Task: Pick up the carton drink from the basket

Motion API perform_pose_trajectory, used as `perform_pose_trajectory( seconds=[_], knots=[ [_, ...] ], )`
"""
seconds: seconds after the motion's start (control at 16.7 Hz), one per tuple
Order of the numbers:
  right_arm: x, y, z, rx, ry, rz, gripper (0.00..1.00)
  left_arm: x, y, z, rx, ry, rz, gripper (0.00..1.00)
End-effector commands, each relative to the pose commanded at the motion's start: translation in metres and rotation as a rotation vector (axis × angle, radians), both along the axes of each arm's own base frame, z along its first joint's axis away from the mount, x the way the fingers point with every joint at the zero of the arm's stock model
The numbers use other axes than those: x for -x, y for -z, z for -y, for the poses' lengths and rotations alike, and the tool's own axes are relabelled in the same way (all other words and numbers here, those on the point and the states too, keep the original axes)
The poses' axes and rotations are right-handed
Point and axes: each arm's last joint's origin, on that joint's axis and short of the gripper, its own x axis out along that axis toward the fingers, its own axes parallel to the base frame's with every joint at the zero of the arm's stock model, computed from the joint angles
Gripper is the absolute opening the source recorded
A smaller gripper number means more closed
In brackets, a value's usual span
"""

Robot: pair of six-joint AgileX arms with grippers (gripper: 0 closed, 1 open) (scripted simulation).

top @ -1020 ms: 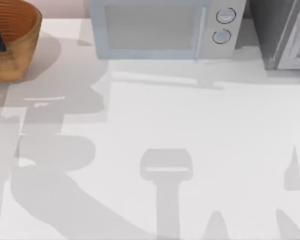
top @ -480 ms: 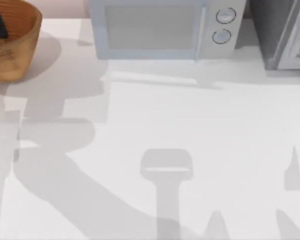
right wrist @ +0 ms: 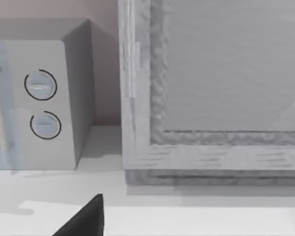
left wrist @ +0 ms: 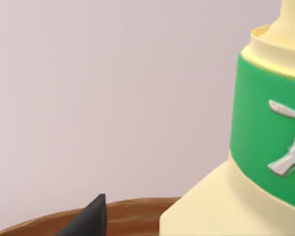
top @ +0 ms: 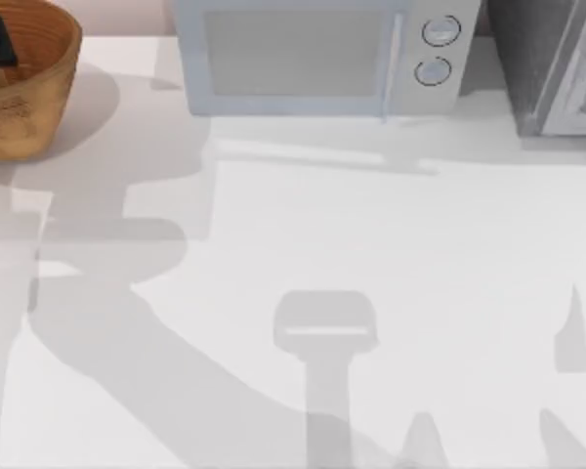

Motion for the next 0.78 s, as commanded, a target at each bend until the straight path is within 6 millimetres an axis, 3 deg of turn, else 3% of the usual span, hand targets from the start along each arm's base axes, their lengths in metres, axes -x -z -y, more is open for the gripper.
perform_pose_trajectory(
  seconds=[0.72, 0.78],
  knots=[
    [0.0, 0.0, 0.0, 0.0, 0.0, 0.0, 1.0, 0.0, 0.0, 0.0, 0.0, 0.0, 0.0, 0.02],
    [0.0, 0.0, 0.0, 0.0, 0.0, 0.0, 1.0, 0.0, 0.0, 0.0, 0.0, 0.0, 0.0, 0.0]
  ],
)
